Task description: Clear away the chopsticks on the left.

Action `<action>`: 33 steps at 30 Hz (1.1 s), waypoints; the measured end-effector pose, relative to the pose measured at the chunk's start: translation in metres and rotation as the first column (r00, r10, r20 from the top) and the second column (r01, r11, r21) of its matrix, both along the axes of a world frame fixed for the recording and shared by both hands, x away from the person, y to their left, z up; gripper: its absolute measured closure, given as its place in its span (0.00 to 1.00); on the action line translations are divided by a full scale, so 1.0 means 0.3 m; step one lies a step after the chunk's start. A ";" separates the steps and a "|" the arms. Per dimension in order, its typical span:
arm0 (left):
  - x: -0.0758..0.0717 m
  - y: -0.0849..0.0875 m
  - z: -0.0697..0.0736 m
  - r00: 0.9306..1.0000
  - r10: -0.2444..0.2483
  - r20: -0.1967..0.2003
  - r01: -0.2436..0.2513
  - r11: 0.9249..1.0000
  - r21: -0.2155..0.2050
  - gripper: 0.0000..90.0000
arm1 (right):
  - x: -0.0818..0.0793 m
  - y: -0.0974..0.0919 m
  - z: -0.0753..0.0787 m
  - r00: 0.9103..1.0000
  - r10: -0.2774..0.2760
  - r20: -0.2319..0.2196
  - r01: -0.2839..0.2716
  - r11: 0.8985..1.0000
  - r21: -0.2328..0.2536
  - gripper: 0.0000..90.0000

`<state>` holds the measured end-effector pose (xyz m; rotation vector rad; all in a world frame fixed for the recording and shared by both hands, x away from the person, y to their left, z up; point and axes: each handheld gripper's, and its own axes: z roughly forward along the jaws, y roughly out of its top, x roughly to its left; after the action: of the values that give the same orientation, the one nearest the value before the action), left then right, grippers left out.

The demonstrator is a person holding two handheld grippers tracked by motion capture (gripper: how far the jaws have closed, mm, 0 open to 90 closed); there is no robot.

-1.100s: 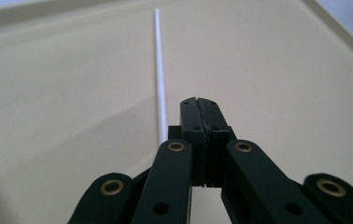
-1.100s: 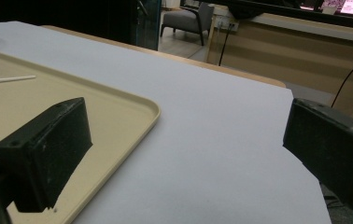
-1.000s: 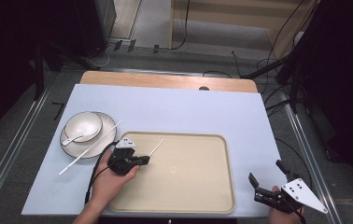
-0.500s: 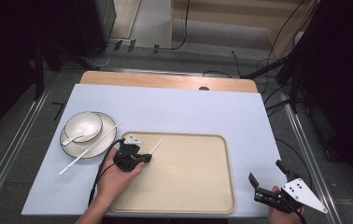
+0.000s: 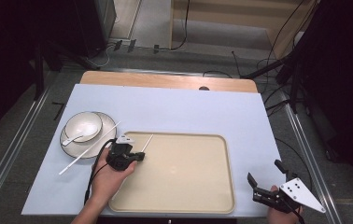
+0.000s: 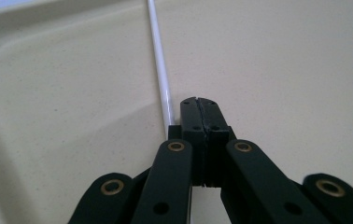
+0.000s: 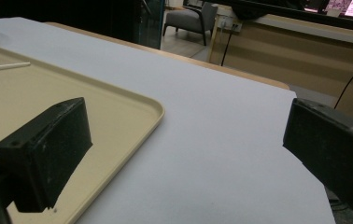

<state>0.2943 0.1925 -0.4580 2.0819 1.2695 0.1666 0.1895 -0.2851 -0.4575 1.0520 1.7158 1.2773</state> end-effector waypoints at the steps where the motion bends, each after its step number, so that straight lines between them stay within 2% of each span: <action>1: 0.000 0.005 -0.001 1.000 0.003 0.004 -0.003 1.000 -0.001 1.00 | -0.001 -0.001 0.000 1.000 0.001 0.000 -0.001 1.000 0.001 0.02; 14: -0.008 0.079 0.003 0.998 0.062 0.014 -0.062 0.998 0.008 1.00 | 0.000 -0.001 0.000 1.000 0.003 -0.001 -0.003 1.000 0.002 0.02; 25: -0.019 0.116 0.007 0.997 0.081 0.014 -0.081 0.997 0.016 1.00 | 0.000 -0.003 0.000 1.000 0.004 0.001 -0.004 1.000 0.001 0.02; 33: -0.025 0.129 0.007 0.997 0.074 0.010 -0.074 0.997 0.013 1.00 | 0.000 -0.004 -0.001 1.000 0.001 -0.004 -0.001 1.000 0.008 0.02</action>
<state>0.2868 0.2311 -0.4557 2.0439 1.3443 0.2187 0.1895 -0.2862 -0.4579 1.0586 1.7157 1.2845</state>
